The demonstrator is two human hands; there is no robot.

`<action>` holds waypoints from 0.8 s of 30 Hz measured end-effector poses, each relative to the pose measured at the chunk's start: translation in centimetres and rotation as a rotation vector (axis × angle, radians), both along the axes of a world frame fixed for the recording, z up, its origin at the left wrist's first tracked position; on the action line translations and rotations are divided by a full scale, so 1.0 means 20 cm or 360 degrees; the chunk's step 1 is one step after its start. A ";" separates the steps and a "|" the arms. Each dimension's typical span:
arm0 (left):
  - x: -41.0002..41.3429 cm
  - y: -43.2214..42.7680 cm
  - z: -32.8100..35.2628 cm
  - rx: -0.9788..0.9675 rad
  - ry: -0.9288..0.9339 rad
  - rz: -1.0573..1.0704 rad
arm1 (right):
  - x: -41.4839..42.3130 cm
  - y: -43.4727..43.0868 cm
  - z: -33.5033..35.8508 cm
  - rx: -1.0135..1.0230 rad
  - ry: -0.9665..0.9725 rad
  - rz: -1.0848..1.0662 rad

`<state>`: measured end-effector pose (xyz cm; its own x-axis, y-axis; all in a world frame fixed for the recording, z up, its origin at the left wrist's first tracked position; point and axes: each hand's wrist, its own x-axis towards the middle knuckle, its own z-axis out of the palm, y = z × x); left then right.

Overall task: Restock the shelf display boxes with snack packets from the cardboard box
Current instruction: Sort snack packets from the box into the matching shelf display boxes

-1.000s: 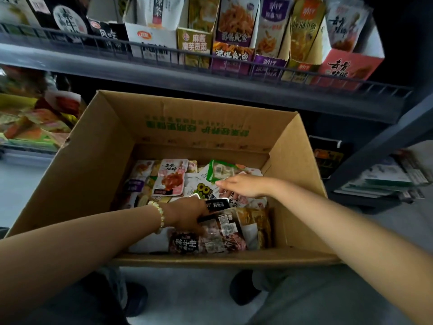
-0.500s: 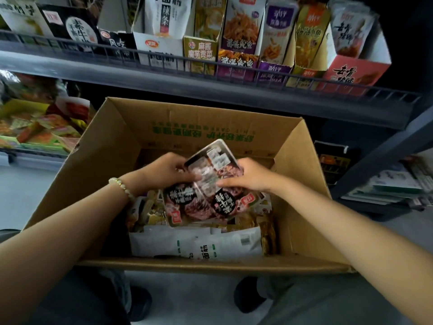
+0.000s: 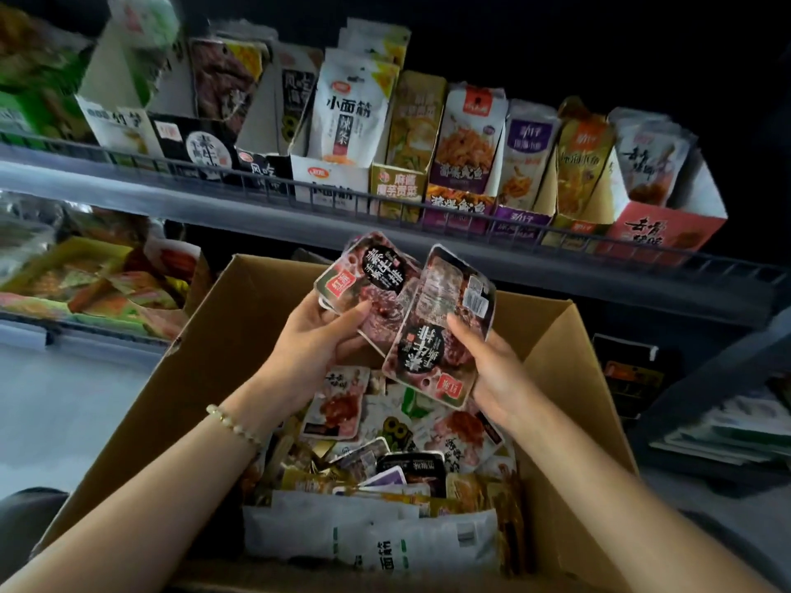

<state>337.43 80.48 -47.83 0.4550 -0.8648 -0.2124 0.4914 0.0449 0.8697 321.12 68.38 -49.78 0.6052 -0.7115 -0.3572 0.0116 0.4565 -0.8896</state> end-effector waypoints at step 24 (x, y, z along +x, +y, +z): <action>0.05 0.03 0.06 0.0249 -0.0813 -0.0284 | -0.05 -0.01 0.05 -0.1042 0.0624 0.0787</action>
